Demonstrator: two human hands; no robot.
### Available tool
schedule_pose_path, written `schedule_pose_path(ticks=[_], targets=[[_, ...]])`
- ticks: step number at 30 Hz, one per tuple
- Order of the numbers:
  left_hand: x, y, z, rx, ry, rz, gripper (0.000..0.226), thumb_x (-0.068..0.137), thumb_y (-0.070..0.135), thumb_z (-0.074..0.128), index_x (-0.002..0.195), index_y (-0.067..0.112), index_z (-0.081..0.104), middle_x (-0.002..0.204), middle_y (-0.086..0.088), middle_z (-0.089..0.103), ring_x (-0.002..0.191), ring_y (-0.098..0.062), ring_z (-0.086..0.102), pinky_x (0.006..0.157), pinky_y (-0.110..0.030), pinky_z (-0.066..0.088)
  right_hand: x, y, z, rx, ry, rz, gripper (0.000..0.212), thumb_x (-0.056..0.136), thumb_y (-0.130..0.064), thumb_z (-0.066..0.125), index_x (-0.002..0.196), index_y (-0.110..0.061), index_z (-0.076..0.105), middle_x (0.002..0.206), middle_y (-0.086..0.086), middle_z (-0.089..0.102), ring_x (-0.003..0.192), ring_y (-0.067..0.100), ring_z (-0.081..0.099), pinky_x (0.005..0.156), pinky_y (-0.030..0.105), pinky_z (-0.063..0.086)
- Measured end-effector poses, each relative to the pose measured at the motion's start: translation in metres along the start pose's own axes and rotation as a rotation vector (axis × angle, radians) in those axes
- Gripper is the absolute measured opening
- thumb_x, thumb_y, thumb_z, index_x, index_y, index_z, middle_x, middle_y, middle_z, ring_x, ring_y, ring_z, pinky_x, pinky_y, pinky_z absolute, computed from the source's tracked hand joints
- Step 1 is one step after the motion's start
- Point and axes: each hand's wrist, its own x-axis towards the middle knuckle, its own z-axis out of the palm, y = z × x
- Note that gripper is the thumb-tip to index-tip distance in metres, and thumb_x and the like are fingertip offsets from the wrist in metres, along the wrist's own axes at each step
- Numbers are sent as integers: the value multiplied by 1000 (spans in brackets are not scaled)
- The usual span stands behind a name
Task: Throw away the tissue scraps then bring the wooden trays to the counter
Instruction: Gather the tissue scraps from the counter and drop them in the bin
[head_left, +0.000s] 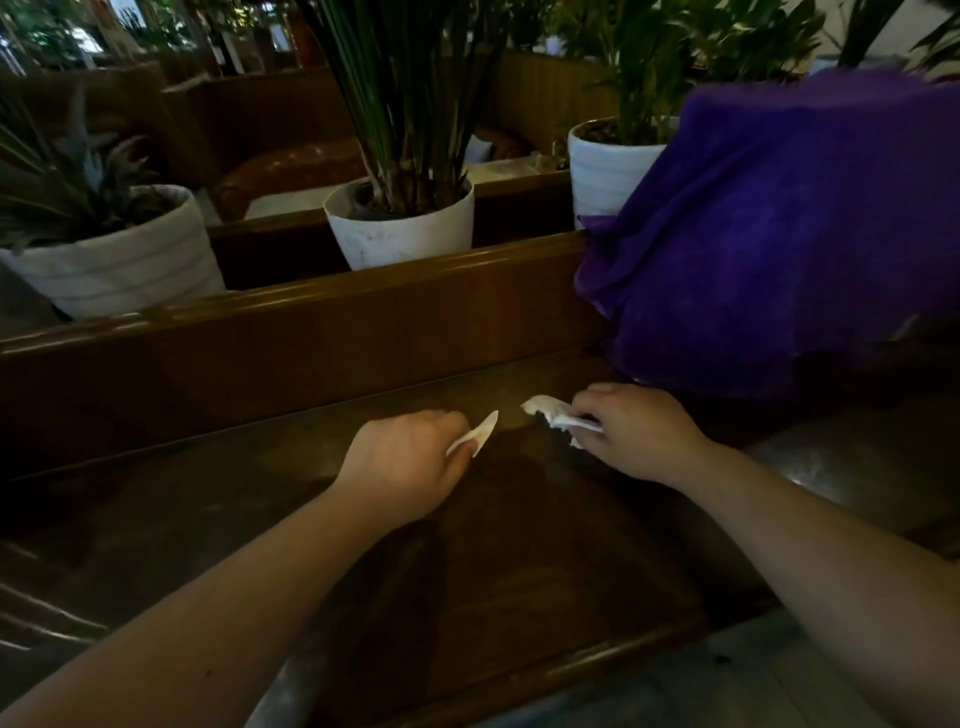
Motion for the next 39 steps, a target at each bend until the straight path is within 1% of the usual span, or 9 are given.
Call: schedule_pose_path(ticks=[5,9,15,17,20,23,28,34,39], targets=[[-13,16,-2,29,22,103,29,96,45,40,116,31,56,98,10,62,80,-6,59,70,-31,56,-42,-19,-17,18,110,55,16,89,-40,57,95,-26,64,88,-6,60,76,12,57,63,36,50],[-35,28,-9,27,43,232,29,96,47,39,115,32,56,97,11,63,78,-6,60,66,-32,57,-95,-46,-26,19,203,165,15,88,-40,59,91,-26,64,85,-6,59,72,12,54,55,28,38],[-75,60,5,-49,10,404,27,95,49,37,103,34,58,89,12,62,76,-6,59,66,-35,56,-196,-89,-17,78,229,365,14,88,-36,60,86,-22,65,77,-8,55,67,12,50,53,29,35],[-87,76,16,-73,25,462,29,95,49,37,99,31,59,87,10,63,76,-9,60,65,-36,54,-231,-96,-10,80,216,450,15,89,-36,61,86,-22,65,77,-9,54,68,13,50,56,34,40],[-104,112,36,-119,-3,579,28,94,47,41,89,26,60,81,7,63,73,-17,62,59,-36,50,-288,-99,1,61,167,587,16,90,-36,59,89,-21,66,82,-5,60,75,17,57,62,39,48],[-116,151,55,-146,-51,700,30,94,44,42,84,22,60,81,1,65,74,-25,64,56,-35,45,-347,-99,12,82,175,683,14,89,-32,61,86,-19,65,77,-8,51,72,18,54,61,37,45],[-136,226,92,-118,-160,813,32,95,47,42,92,20,59,97,-3,69,93,-28,64,62,-33,34,-443,-87,42,214,163,889,11,88,-31,63,92,-21,68,83,-2,62,74,16,57,66,34,47],[-154,328,151,-40,-257,922,31,94,45,44,93,18,60,100,-6,70,95,-30,65,64,-34,40,-557,-61,85,382,172,1050,9,88,-30,63,83,-34,57,80,-4,60,71,14,57,64,30,43],[-175,409,206,-17,-376,912,27,94,42,48,92,17,60,99,-11,70,93,-34,65,64,-34,39,-640,-40,119,526,135,1177,6,88,-27,64,83,-30,62,81,-1,63,73,15,58,65,33,46]])
